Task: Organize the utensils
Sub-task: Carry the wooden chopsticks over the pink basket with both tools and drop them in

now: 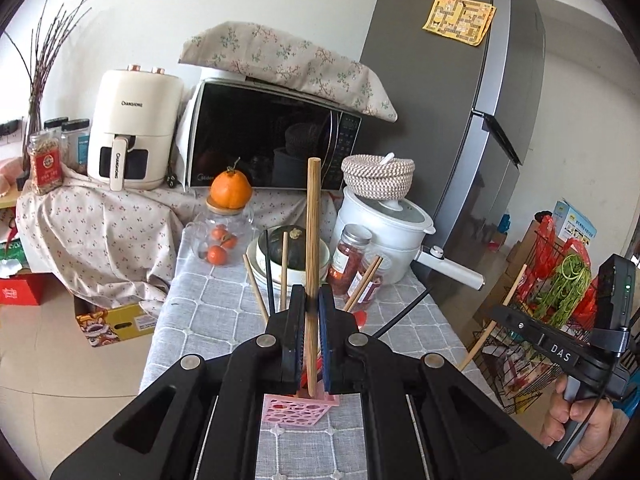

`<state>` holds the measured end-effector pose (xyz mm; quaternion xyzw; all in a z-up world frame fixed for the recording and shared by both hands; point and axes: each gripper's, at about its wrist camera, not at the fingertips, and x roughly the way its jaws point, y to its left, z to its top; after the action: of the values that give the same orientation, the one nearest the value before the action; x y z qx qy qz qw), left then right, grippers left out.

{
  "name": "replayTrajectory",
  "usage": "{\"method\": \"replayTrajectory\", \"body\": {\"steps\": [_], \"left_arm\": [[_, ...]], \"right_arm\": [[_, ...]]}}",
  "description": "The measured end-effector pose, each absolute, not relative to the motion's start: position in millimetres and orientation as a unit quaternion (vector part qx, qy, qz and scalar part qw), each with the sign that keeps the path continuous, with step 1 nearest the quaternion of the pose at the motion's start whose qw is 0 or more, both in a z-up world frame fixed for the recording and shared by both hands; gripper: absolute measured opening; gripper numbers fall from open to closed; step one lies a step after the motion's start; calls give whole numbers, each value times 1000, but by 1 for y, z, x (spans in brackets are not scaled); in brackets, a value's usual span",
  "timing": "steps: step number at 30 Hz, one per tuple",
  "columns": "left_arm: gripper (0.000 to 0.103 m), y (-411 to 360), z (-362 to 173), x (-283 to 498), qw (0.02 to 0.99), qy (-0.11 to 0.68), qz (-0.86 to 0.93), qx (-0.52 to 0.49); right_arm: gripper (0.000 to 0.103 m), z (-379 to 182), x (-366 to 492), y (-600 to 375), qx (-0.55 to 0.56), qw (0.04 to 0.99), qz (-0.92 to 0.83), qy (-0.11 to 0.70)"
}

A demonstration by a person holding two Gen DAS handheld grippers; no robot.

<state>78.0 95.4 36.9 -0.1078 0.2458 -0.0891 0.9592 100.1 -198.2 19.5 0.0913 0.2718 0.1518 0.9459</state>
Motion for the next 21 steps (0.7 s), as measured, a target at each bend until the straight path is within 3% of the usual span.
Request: {"method": "replayTrajectory", "body": {"steps": [11, 21], "left_arm": [[6, 88, -6, 126, 932, 328, -86, -126], [7, 89, -28, 153, 926, 351, -74, -120]], "right_arm": [[5, 16, 100, -187, 86, 944, 164, 273], [5, 22, 94, -186, 95, 946, 178, 256]]}}
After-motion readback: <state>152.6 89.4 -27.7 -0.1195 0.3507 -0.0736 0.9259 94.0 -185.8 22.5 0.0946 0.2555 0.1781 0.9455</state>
